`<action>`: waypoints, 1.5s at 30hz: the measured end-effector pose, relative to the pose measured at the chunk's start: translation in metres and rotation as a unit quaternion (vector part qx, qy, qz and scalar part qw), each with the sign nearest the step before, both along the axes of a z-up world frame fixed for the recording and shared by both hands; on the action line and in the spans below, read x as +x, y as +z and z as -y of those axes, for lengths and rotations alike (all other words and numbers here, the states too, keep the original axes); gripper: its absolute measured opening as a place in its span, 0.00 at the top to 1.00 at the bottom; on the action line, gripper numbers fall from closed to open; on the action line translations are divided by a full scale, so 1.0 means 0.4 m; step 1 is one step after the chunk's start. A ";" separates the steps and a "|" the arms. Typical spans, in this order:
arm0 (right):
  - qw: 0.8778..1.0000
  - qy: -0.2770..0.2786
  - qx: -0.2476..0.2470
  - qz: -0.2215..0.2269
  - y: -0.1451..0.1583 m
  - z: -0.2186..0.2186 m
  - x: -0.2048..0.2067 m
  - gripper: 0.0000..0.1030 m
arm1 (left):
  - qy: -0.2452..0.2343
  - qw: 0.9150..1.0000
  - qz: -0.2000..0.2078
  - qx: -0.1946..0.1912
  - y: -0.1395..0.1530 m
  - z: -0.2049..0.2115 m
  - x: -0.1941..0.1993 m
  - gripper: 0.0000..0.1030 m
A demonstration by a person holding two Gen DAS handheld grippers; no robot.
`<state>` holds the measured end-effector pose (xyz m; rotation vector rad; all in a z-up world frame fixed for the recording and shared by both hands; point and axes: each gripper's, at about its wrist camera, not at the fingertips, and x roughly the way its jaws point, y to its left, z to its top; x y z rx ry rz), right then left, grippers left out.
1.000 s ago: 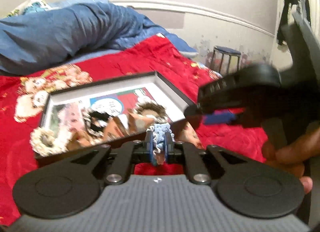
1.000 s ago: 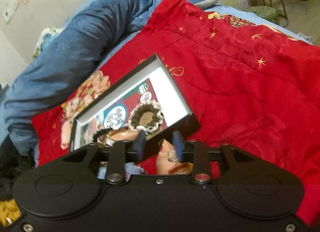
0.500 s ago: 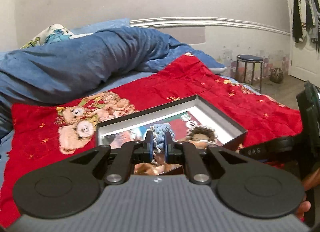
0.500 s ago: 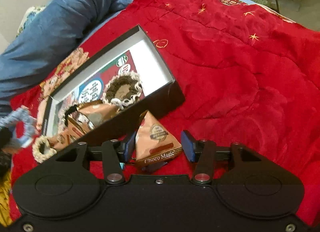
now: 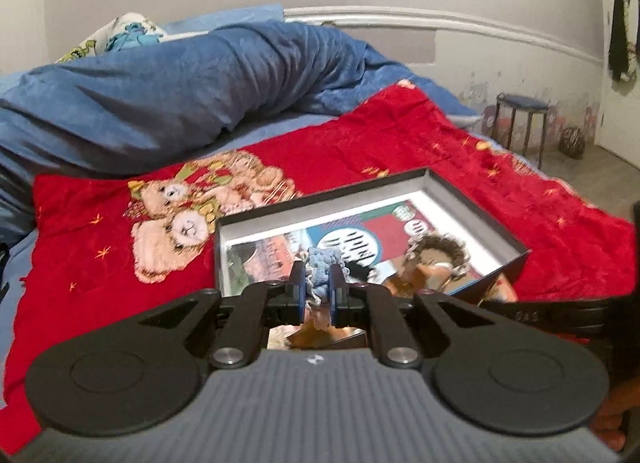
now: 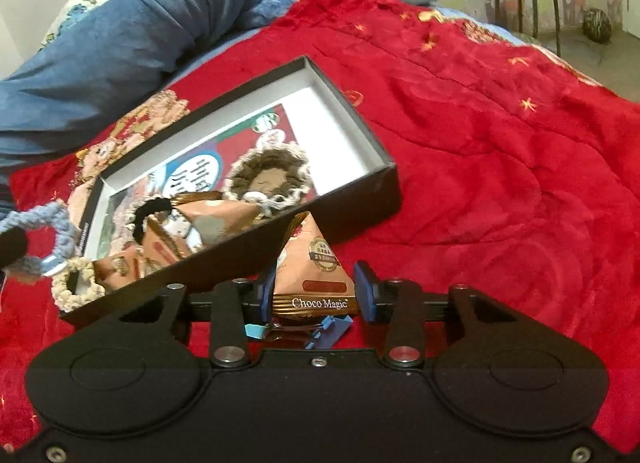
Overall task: Organize objects
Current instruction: 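Carry both items over the box and lower them inside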
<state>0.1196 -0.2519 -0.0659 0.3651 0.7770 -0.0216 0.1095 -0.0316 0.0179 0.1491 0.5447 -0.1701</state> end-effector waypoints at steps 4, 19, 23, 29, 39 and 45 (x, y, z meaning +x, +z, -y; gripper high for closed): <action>1.000 0.001 0.008 0.025 0.019 -0.009 -0.015 0.63 | 0.010 1.000 -0.012 -0.008 -0.001 -0.017 0.021 0.86; 0.975 0.076 0.154 0.139 0.090 -0.025 0.054 0.63 | 0.047 0.993 -0.004 -0.112 0.021 -0.119 0.094 0.86; 0.975 0.084 0.154 0.134 0.082 -0.022 0.131 0.63 | 0.049 0.990 0.013 -0.135 0.013 -0.133 0.124 0.86; 0.980 0.084 0.125 0.133 0.055 -0.035 0.238 0.63 | 0.062 0.992 0.015 -0.113 -0.040 -0.097 0.204 0.86; 0.983 0.068 0.138 0.099 -0.031 -0.011 0.291 0.63 | 0.069 0.995 -0.015 -0.071 -0.130 -0.034 0.244 0.85; 0.983 0.060 0.146 0.095 -0.054 -0.001 0.279 0.63 | 0.077 0.995 -0.025 -0.066 -0.149 -0.024 0.226 0.84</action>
